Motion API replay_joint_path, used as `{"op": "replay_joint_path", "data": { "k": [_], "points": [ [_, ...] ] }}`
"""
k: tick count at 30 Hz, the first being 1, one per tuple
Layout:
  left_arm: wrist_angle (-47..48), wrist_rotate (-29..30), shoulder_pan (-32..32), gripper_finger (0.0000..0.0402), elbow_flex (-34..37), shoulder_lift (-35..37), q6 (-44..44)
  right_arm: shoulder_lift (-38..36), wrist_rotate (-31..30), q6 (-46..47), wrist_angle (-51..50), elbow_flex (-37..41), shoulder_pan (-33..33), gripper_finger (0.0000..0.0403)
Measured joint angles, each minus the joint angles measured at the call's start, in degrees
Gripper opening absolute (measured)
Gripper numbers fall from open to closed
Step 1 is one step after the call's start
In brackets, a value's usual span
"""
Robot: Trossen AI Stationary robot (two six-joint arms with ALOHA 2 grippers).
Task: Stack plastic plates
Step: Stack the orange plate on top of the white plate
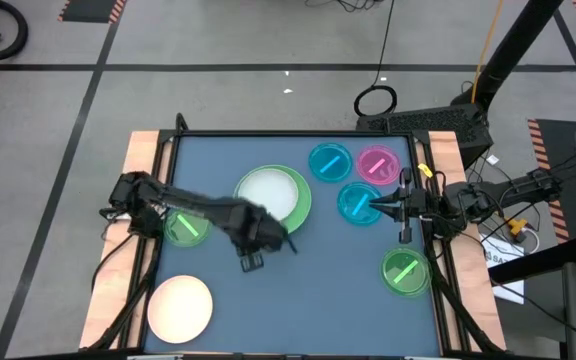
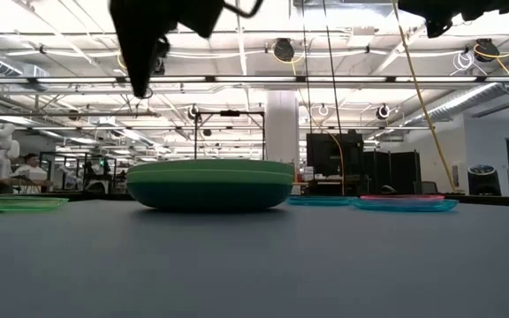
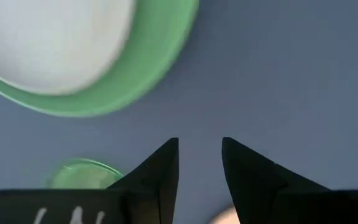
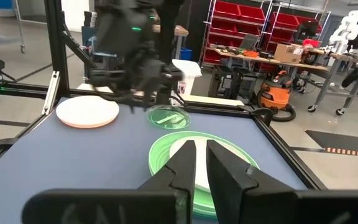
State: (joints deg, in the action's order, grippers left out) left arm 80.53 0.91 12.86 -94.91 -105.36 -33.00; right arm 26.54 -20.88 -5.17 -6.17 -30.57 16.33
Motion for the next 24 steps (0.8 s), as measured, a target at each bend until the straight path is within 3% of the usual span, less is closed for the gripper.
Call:
{"op": "replay_joint_path", "data": {
  "k": [5,10,16,20,24],
  "points": [
    [-1.4,0.6,10.0,0.0129,0.0,0.0,-14.2,0.0,0.0,-2.3,1.7,0.0,0.0,0.0031],
    [-2.4,6.0,19.3,0.0129,0.0,-0.1,-30.5,0.0,-0.1,-7.4,6.1,0.0,0.0,0.0031],
    [-4.8,9.8,28.1,0.0129,3.0,-0.2,-56.2,0.0,-0.2,-13.2,12.2,0.0,0.0,0.0031],
    [-6.2,10.7,33.1,0.0129,7.3,-0.2,-72.5,0.0,-0.3,-16.9,13.4,0.0,-0.3,0.0031],
    [-9.4,8.2,36.7,0.0129,11.1,-0.3,-81.5,0.0,-0.4,-19.0,15.2,0.0,-1.4,0.0031]
  ]
}}
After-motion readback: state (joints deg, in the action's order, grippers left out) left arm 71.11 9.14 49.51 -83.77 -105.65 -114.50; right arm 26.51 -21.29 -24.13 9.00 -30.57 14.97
